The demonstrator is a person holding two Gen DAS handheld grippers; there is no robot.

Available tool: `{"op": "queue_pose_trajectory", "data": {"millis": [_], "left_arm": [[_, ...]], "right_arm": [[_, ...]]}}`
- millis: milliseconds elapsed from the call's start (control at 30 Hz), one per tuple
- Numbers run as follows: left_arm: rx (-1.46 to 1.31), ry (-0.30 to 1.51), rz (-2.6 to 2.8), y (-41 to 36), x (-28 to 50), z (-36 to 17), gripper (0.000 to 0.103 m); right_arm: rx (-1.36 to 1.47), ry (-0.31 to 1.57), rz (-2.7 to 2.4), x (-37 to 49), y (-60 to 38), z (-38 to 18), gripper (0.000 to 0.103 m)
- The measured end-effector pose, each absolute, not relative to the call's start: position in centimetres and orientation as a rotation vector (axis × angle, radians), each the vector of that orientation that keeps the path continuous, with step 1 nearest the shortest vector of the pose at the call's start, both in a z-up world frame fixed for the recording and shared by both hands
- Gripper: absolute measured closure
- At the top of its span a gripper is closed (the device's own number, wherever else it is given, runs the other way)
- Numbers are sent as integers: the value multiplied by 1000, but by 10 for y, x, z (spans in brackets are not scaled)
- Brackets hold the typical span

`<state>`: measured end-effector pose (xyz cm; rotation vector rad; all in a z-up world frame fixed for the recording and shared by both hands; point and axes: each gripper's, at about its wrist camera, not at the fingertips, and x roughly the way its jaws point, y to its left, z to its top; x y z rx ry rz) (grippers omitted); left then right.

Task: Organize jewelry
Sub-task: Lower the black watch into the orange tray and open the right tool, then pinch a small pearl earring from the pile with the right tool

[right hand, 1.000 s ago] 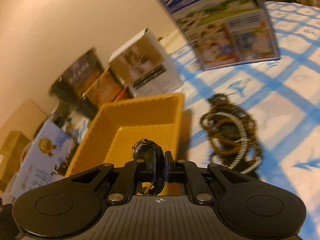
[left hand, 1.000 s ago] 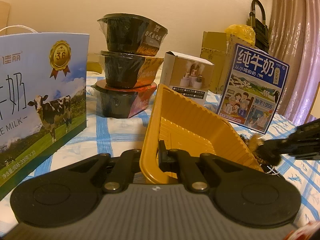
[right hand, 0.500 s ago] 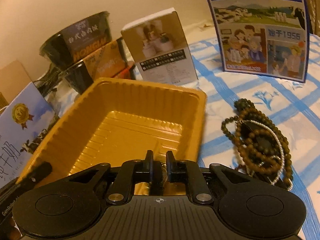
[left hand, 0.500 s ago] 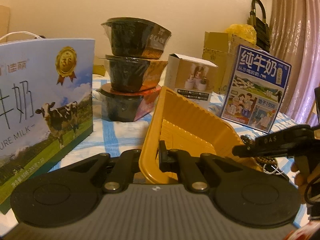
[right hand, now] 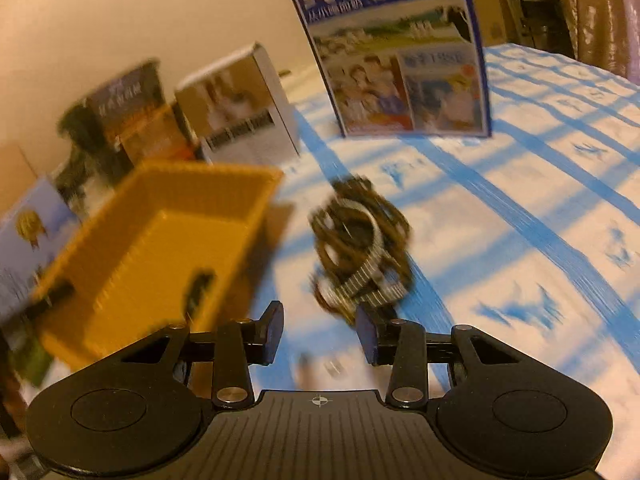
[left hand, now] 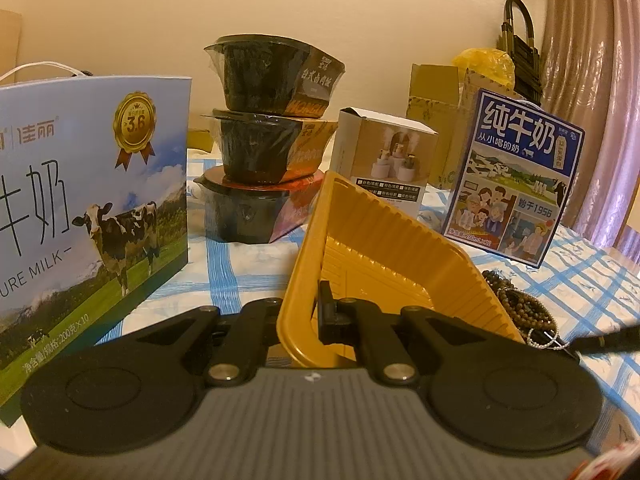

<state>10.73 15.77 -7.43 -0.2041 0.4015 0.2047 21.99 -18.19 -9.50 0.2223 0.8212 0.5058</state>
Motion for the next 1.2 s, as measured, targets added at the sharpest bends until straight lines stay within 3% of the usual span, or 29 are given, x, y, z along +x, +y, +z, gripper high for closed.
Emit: {"op": "queue_pose_trajectory", "data": {"millis": [367,533,1200], "left_arm": [[-202,410,212,155,106,-75,98],[-199,409,210,154,107,-75,98],[-200,408,210,153,106,-75,98]], "right_arm": [[-29,816,518,198,-157,-114,63],[-77,812,515,201,-149,-119,82],[-137,805,492,201,-141,-124,94]]}}
